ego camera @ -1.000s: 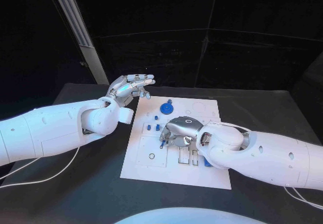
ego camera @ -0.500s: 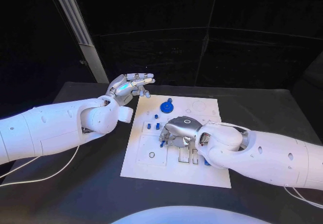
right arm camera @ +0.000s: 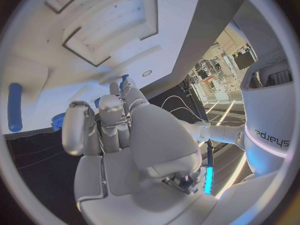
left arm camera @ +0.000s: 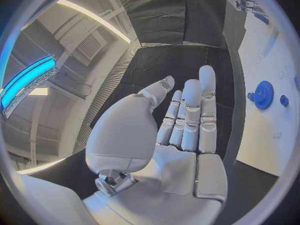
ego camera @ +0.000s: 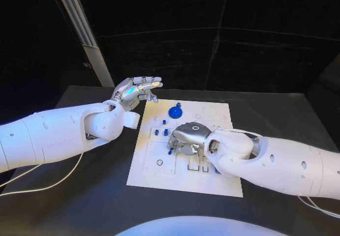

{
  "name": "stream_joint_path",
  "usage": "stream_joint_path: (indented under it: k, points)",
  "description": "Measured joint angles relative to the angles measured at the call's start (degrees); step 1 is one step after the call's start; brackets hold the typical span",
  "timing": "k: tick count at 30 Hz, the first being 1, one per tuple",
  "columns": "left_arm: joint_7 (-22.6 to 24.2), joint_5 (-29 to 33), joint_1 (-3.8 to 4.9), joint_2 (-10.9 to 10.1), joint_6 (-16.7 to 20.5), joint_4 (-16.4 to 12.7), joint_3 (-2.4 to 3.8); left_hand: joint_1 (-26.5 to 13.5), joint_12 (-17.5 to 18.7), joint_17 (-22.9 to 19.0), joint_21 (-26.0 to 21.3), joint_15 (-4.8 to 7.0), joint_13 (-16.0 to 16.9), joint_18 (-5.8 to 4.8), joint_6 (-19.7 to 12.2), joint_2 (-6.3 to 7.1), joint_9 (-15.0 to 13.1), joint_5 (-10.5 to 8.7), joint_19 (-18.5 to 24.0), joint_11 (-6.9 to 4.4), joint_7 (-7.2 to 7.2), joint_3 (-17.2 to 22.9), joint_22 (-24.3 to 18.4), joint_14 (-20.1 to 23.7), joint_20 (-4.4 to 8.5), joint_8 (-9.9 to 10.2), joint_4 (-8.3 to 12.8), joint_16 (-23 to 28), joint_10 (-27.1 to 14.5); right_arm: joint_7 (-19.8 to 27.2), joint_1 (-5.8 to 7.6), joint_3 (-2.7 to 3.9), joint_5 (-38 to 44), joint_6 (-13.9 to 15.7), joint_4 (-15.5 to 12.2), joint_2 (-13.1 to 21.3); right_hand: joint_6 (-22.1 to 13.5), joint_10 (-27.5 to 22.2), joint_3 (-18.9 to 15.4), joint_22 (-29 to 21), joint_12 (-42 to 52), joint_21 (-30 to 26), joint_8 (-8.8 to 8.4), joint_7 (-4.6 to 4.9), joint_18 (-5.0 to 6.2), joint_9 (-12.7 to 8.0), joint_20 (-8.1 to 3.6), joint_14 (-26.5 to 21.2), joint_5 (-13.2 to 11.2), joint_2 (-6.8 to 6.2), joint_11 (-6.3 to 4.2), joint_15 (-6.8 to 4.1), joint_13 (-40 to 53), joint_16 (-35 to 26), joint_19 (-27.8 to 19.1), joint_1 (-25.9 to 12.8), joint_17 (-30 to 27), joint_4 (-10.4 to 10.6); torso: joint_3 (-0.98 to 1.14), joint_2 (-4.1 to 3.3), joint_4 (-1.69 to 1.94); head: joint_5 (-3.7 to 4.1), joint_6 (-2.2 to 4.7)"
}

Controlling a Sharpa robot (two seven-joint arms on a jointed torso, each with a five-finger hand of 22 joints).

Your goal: Assemble the parts on the task board

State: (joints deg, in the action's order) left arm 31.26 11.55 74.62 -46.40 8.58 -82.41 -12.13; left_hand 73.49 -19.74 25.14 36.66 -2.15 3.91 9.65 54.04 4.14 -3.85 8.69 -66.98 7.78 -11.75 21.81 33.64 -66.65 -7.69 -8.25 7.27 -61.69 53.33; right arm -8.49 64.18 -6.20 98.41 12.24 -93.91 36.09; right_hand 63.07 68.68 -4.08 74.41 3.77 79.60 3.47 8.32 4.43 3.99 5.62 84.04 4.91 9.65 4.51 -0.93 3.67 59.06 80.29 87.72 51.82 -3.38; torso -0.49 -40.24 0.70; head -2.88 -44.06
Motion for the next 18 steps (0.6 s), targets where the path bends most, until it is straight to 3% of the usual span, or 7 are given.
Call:
stream_joint_path:
  k: [18]
  points:
    - [-0.59, 0.0, 0.02, -0.09, -0.12, 0.15, 0.0, 0.0, 0.0, -0.06, -0.21, 0.0, 0.0, 0.0, -0.2, 0.0, 0.0, 0.0, 0.0, 0.01, -0.2, -0.17, -0.1, 0.0, 0.0, 0.0, 0.17, 0.0, -0.41, -0.03, -0.29, -0.06, 0.92, -0.38, -0.06, -0.74, 0.01, 0.0, 0.49, 0.02, 0.0, 0.0, 0.01, 0.0, 0.0, 0.0, 0.0, -0.21, 0.0, -0.77, 0.0, 0.21, 0.0, 0.22, 0.0, -0.77, -0.06, 0.17, -0.03, 0.02, -0.02, 0.07, -0.19]
